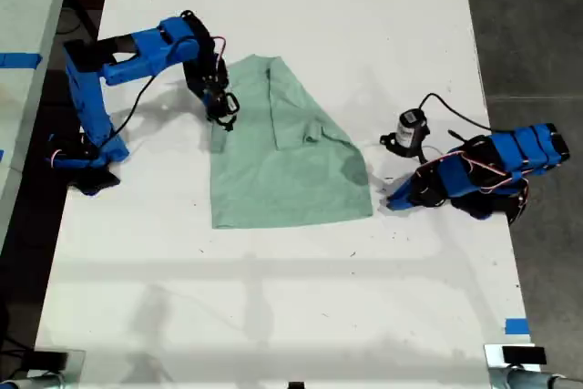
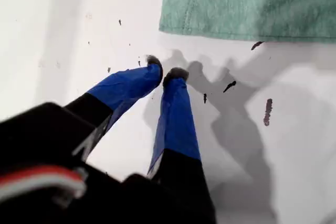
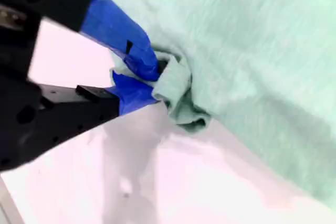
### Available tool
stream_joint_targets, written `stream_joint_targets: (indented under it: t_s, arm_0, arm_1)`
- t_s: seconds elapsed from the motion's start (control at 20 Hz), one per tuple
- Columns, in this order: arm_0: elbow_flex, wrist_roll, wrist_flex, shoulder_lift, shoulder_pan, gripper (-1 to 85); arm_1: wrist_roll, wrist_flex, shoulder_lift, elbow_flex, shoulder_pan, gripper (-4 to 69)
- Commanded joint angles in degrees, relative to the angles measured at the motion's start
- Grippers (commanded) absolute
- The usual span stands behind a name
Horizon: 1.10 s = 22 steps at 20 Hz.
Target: Fold t shirt
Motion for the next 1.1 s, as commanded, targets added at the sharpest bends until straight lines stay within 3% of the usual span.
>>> stream_joint_targets:
  t_s: [0.0, 0.25, 0.3, 0.35, 0.45, 0.7, 0.85, 0.95, 1.05]
  arm_0:
    - [-21.45, -1.76, 0.79, -1.67, 7.73, -0.3]
    - [-21.36, -3.69, -5.89, -5.54, 17.93, -0.3]
    - [-21.36, -3.43, -8.44, -6.15, 19.78, 6.6]
    - [-21.36, -3.43, -9.93, -6.94, 21.09, 28.6]
    - [-21.27, -4.31, -9.49, -7.38, 21.53, 34.8]
    - [-19.16, -3.87, -0.26, 13.97, 17.67, 28.7]
    - [-6.42, -7.73, 0.44, 38.50, 17.75, 6.8]
    - [15.29, -13.27, -8.17, 56.87, 23.38, -0.1]
    - [42.98, -20.04, -20.21, 76.55, 29.27, -0.2]
  arm_1:
    - [-0.70, -0.26, 0.70, 3.34, -0.53, 3.9]
    - [-0.70, -0.26, 0.70, 3.34, -0.53, 3.9]
    - [-0.70, -0.26, 0.70, 3.34, -0.53, 3.9]
    - [-0.70, -0.26, 0.70, 3.34, -0.53, 3.9]
    - [-0.70, -0.26, 0.70, 3.34, -0.53, 3.9]
    - [-0.70, -0.26, 0.70, 3.34, -0.53, 3.9]
    - [-0.70, -0.26, 0.70, 3.34, -0.53, 3.9]
    - [-0.70, -0.26, 0.70, 3.34, -0.53, 3.9]
    - [-0.70, -0.26, 0.70, 3.34, -0.53, 3.9]
